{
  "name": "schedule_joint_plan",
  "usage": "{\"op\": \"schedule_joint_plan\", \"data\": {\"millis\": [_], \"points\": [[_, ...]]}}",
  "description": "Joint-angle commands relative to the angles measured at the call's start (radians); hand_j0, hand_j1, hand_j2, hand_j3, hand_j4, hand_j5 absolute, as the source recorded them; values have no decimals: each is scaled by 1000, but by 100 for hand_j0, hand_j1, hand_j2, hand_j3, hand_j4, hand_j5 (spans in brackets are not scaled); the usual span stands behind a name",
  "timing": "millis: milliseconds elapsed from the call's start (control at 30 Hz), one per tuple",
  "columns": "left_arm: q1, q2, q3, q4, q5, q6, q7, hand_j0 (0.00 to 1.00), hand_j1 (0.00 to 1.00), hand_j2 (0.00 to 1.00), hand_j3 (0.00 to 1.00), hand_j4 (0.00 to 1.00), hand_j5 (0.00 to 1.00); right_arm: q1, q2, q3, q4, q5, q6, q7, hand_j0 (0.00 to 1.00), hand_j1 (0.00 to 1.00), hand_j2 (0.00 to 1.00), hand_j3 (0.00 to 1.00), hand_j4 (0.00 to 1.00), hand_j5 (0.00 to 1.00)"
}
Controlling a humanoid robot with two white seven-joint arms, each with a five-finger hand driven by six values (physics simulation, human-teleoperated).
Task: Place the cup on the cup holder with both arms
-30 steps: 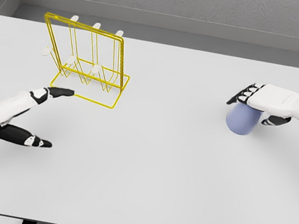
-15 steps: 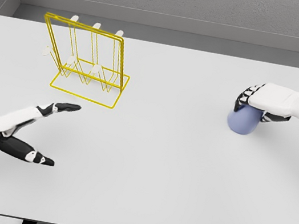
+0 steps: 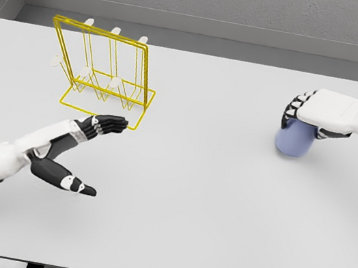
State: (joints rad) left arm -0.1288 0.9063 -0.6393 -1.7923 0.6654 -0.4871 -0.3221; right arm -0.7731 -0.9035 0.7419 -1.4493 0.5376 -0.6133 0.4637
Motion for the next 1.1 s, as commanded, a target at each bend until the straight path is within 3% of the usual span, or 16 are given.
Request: {"op": "schedule_joint_plan", "data": {"millis": [0,133,433,600,1067], "points": [[-2,-66,-3,13,17,81,-2,100,100,100,100,100,100,0,-21,-1,-68,-4,2,0,57,57,57,57,57,57],[-49,-87,-79,63,17,107,0,100,100,100,100,100,100,14,-52,0,-183,-2,2,1,57,57,57,57,57,57],[-103,-148,-131,168,17,140,0,100,100,100,100,100,100,28,-61,5,-318,-1,2,7,57,57,57,57,57,57],[-114,-201,-132,235,16,142,0,100,100,100,100,100,100,31,-46,4,-319,-5,2,9,56,56,56,56,56,56],[-127,-202,-131,287,14,140,0,100,100,100,100,100,100,37,57,14,-321,-11,2,7,56,56,56,56,56,56]]}}
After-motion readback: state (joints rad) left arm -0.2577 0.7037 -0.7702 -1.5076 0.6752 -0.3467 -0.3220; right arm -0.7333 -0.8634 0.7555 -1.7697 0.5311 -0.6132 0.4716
